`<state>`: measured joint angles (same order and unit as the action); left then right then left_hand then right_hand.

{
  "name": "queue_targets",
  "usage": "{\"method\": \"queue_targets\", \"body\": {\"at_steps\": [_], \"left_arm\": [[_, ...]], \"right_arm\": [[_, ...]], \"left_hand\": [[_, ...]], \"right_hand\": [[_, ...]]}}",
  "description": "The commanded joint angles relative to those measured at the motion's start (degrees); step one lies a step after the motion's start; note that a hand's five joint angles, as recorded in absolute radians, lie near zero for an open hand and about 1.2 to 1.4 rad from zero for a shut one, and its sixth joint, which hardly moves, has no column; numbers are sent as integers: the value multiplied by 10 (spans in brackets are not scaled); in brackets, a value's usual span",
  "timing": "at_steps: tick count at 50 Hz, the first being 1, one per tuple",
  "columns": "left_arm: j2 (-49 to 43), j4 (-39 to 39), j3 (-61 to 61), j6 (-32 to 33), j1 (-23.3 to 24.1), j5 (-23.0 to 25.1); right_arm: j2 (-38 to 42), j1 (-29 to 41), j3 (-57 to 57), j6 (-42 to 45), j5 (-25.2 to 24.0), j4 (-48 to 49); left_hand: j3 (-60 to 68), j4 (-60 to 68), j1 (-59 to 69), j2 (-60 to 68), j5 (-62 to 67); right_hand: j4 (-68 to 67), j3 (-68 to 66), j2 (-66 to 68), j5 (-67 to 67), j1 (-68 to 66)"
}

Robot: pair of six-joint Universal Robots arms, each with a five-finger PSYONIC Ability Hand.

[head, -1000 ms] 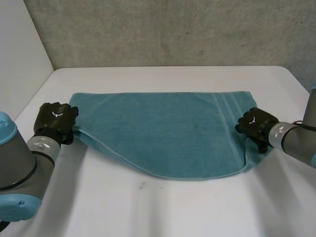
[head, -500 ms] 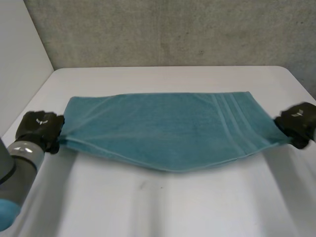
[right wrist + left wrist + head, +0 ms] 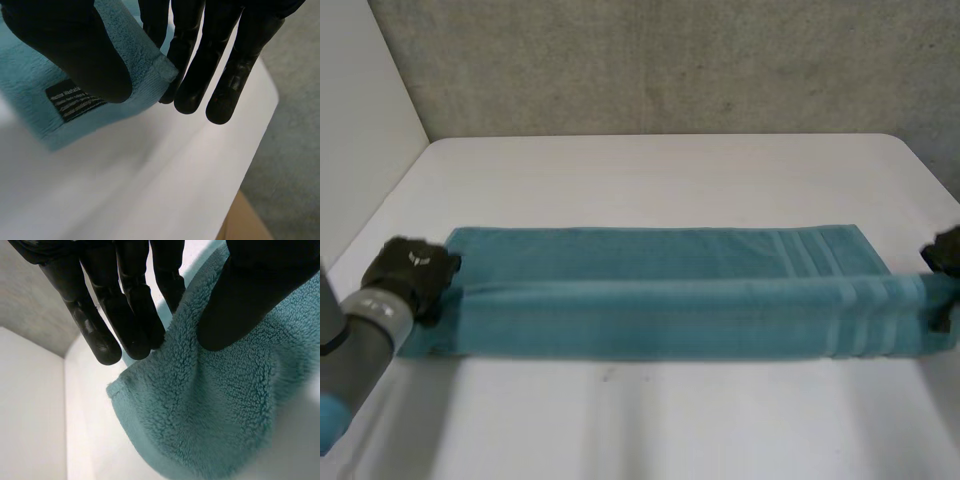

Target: Fold the laundry

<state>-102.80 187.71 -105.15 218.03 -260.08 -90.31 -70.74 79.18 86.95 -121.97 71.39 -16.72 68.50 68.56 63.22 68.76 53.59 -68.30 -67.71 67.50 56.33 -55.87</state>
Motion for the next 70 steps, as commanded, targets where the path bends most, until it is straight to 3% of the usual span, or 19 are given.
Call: {"method": "queue_targets", "body": {"at_steps": [1,6,16,17,18,19,20,21,25,31,34,36,42,46,52,57,62,70], "left_arm": [[-112,81,113,-1,21,0],[-222,102,240,5,33,-2],[-340,106,375,7,37,5],[-353,106,384,8,38,5],[-353,106,384,8,38,5],[-361,106,391,13,41,5],[-361,106,391,13,41,5],[-364,107,391,24,46,3],[-361,127,384,59,58,2],[-332,158,355,65,69,2],[-297,175,325,63,70,0],[-260,178,291,60,71,-1],[-193,175,224,45,73,-1],[-120,173,146,-2,74,1],[-53,172,63,-95,74,3],[-17,172,23,-149,75,4],[-11,173,8,-166,76,3],[-17,177,8,-167,77,2]], "right_arm": [[107,68,-113,-74,27,63],[206,109,-213,-105,82,124],[316,154,-319,-107,125,200],[331,160,-332,-107,138,202],[331,160,-332,-107,138,202],[339,171,-343,-108,153,202],[339,171,-343,-108,153,202],[343,178,-348,-109,168,204],[343,186,-345,-119,209,205],[295,188,-310,-167,207,204],[229,183,-257,-216,194,206],[172,182,-197,-251,155,206],[97,169,-114,-271,96,196],[49,115,-38,-270,49,173],[32,57,24,-266,-19,147],[32,17,56,-253,-70,151],[41,-7,68,-238,-110,172],[91,-17,72,-237,-117,229]], "left_hand": [[115,114,168,112,164],[115,114,168,112,164],[115,114,168,112,164],[5,5,58,3,54],[4,4,57,2,53],[-257,-258,-204,-260,-208],[-260,-260,-207,-262,-211],[-563,-564,-510,-566,-514],[-585,-585,-532,-587,-535],[-585,-585,-532,-587,-535],[-585,-585,-532,-587,-535],[-585,-585,-532,-587,-535],[-585,-585,-532,-587,-535],[-585,-585,-532,-587,-535],[-585,-585,-532,-587,-535],[-583,-583,-530,-585,-534],[-583,-583,-530,-585,-534],[-583,-583,-530,-585,-534]], "right_hand": [[-117,-123,125,137,-241],[-117,-123,125,137,-241],[-117,-123,125,137,-241],[-59,-65,67,79,-184],[-59,-65,67,78,-183],[304,298,-296,-285,180],[308,302,-300,-288,184],[496,490,-488,-476,372],[583,577,-575,-563,459],[583,577,-575,-563,459],[583,577,-575,-563,459],[583,577,-575,-563,459],[581,575,-573,-561,456],[520,514,-512,-500,396],[391,385,-383,-371,266],[362,356,-354,-342,238],[325,319,-317,-305,201],[276,270,-268,-256,152]]}}
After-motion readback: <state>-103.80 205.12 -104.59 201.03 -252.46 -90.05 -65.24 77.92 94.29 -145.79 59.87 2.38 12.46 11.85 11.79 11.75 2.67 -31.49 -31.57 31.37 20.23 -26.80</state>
